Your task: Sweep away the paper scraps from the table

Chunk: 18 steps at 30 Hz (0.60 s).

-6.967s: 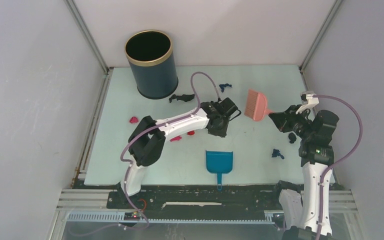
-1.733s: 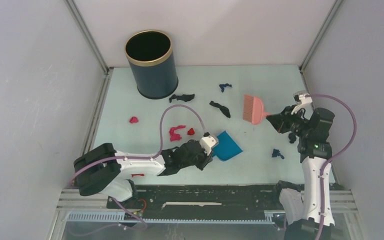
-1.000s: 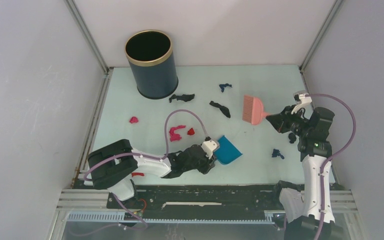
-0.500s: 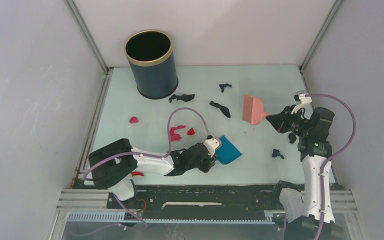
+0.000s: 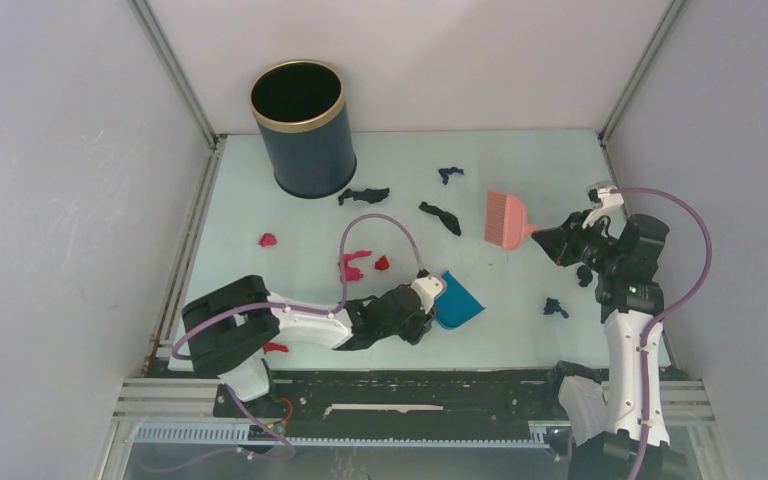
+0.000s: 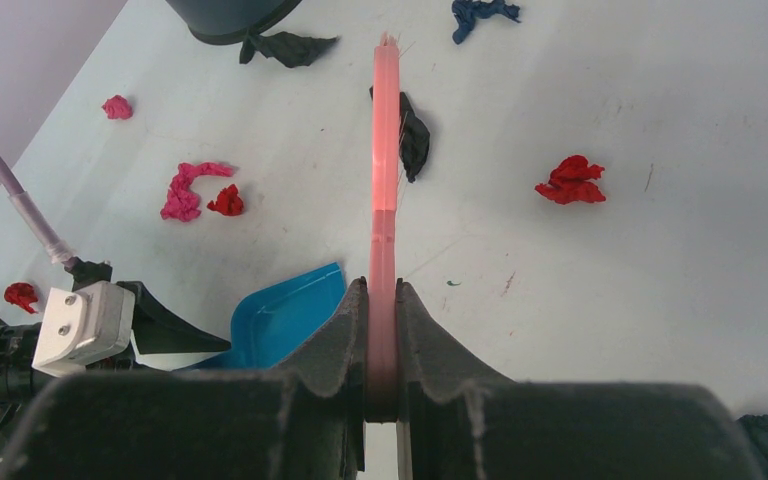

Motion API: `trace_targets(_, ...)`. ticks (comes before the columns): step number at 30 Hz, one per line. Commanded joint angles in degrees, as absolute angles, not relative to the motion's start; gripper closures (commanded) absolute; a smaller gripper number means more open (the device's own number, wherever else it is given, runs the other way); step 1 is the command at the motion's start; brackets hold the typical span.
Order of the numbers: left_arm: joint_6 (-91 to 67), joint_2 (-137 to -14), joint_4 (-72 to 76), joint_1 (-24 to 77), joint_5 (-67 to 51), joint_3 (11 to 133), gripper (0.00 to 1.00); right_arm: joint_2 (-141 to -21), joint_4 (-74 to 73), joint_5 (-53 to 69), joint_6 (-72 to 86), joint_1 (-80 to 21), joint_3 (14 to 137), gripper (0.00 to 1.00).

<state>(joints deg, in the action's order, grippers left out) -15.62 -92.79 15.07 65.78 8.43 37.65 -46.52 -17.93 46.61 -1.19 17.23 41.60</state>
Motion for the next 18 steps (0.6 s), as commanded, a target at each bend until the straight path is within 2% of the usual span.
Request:
trace_targets(1,-16.2,-94.0,12.6,66.2,8.9,39.0,0.53,-46.0,-16.4,47.1,-1.7,17.4,41.6,1.00)
trace_targets(18,-16.6,-93.3,8.2,67.3,11.0,38.2,0.60,-45.7,-16.1,46.9,-1.7,16.3,41.6,1.00)
